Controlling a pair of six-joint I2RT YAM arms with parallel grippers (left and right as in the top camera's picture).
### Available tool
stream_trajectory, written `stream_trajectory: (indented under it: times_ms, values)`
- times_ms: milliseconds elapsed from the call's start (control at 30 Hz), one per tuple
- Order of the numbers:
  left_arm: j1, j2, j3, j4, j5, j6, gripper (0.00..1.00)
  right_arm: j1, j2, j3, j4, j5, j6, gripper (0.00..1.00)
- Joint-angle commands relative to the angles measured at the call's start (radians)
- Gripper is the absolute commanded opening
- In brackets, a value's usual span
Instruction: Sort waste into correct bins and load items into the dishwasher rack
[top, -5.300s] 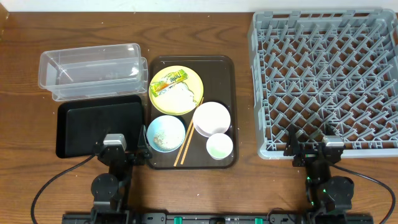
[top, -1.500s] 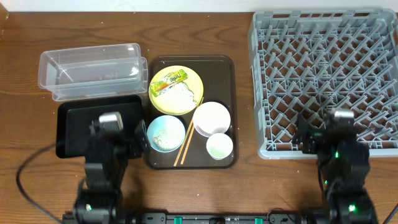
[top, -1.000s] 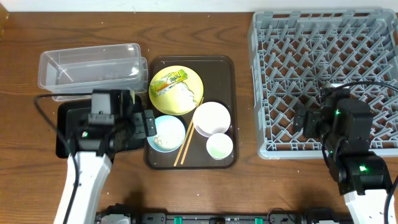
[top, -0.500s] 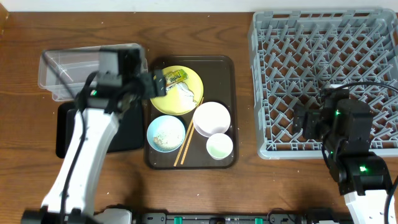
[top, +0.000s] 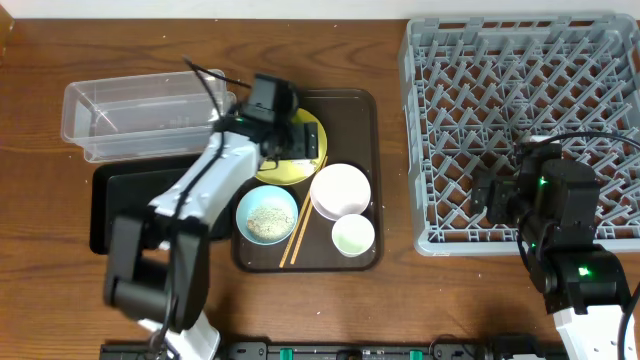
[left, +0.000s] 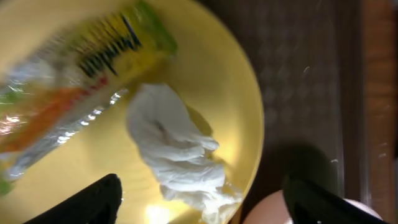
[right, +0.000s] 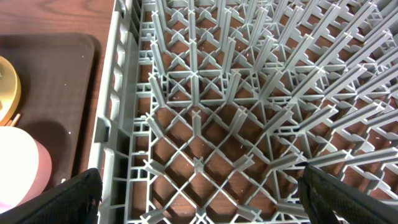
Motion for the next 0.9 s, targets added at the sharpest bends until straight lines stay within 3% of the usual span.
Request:
stream_trajectory:
  times_ms: [0, 200, 333, 467, 700, 867]
  values:
    - [-0.012, 0.053, 0.005, 0.001, -0.048, -0.003, 0.79, 0.003, -0.008, 0.023, -0.004, -0.005, -0.012, 0.99]
    - [-0.013, 0.079, 0.005, 0.005, -0.052, -0.002, 0.53, 0.003, -0.008, 0.023, -0.008, -0.005, -0.012, 0.99]
    - [-0.013, 0.079, 0.005, 0.003, -0.082, -0.002, 0.27, 0.003, -0.008, 0.023, -0.008, -0.005, -0.012, 0.99]
    - [-0.012, 0.071, 0.006, -0.006, -0.082, -0.002, 0.07, 0.003, -0.008, 0.023, -0.008, -0.005, -0.012, 0.99]
    - [0.026, -0.092, 0.011, -0.008, -0.149, -0.002, 0.06, 0.003, -0.008, 0.023, -0.008, -0.005, -0.012, 0.99]
    - [0.134, -0.236, 0.011, 0.000, -0.228, -0.005, 0.06, 0.003, -0.008, 0.023, -0.008, -0.004, -0.012, 0.99]
